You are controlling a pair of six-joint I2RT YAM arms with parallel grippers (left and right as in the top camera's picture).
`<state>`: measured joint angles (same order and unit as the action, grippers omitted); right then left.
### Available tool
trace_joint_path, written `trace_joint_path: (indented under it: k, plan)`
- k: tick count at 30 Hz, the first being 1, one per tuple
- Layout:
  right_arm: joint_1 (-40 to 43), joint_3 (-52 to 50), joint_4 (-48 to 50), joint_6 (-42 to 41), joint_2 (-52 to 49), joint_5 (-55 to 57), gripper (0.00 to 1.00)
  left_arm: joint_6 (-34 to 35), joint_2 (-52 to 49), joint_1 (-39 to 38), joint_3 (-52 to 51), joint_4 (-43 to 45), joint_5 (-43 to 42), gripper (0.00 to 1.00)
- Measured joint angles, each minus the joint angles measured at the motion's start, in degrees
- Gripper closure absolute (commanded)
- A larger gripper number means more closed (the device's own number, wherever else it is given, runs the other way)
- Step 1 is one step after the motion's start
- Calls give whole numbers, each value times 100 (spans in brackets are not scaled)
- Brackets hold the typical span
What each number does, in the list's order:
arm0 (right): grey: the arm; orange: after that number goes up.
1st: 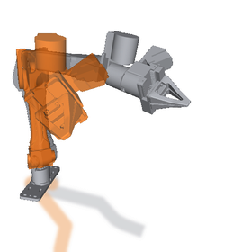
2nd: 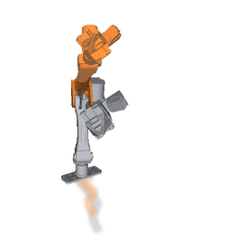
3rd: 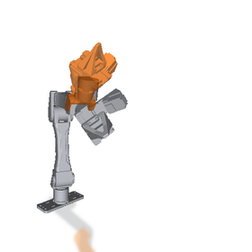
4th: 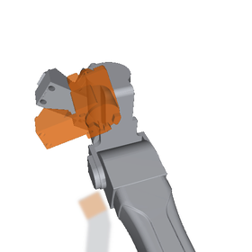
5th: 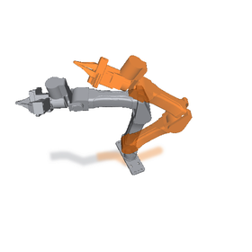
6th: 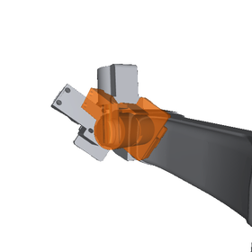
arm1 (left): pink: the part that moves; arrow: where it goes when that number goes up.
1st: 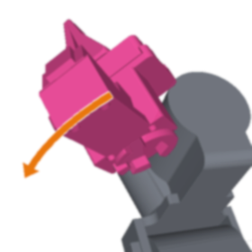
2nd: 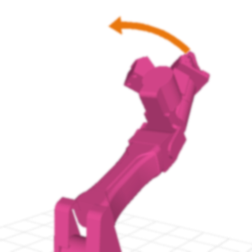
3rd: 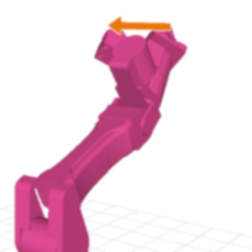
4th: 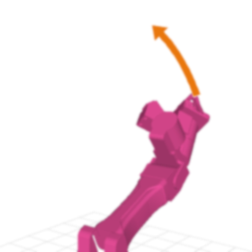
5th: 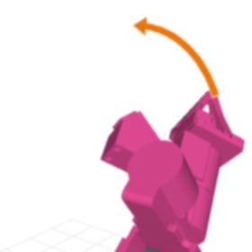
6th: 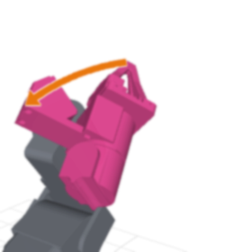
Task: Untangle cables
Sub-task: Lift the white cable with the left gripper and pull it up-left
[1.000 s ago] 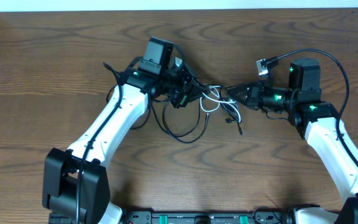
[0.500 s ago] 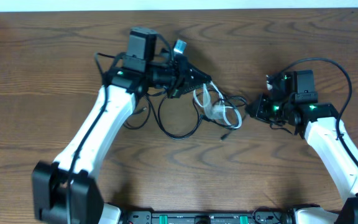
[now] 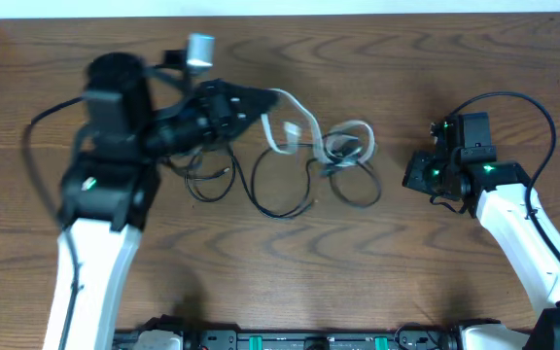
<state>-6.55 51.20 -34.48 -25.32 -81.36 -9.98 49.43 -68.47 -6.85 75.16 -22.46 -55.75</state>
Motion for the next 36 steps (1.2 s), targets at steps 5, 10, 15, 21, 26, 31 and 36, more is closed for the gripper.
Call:
trace_joint_path:
  k: [5, 10, 15, 21, 26, 31, 36]
  plan:
    - [0, -7, -7, 17, 0, 286, 99, -85, 664, 632, 0, -662, 507, 93]
    - [2, -17, 2, 0, 0, 170, 64, -214, 1054, 951, 9, -1626, 1130, 93]
    - [4, -28, 195, 44, 0, -903, 37, -428, 981, 968, 9, -2249, 1421, 93]
    - [-74, -28, 503, -13, 0, -1893, 43, -450, 710, 975, 9, -2527, 1209, 92]
    - [-227, -28, 914, -356, -107, -2166, 42, -509, 599, 975, 9, -2647, 820, 93]
    - [-531, -28, 1554, -575, -544, -2452, 43, -688, 595, 973, 9, -2868, 686, 92]
    - [-922, -35, 2319, -772, -1012, -2857, 43, -382, 595, 929, 9, -2656, 560, 92]
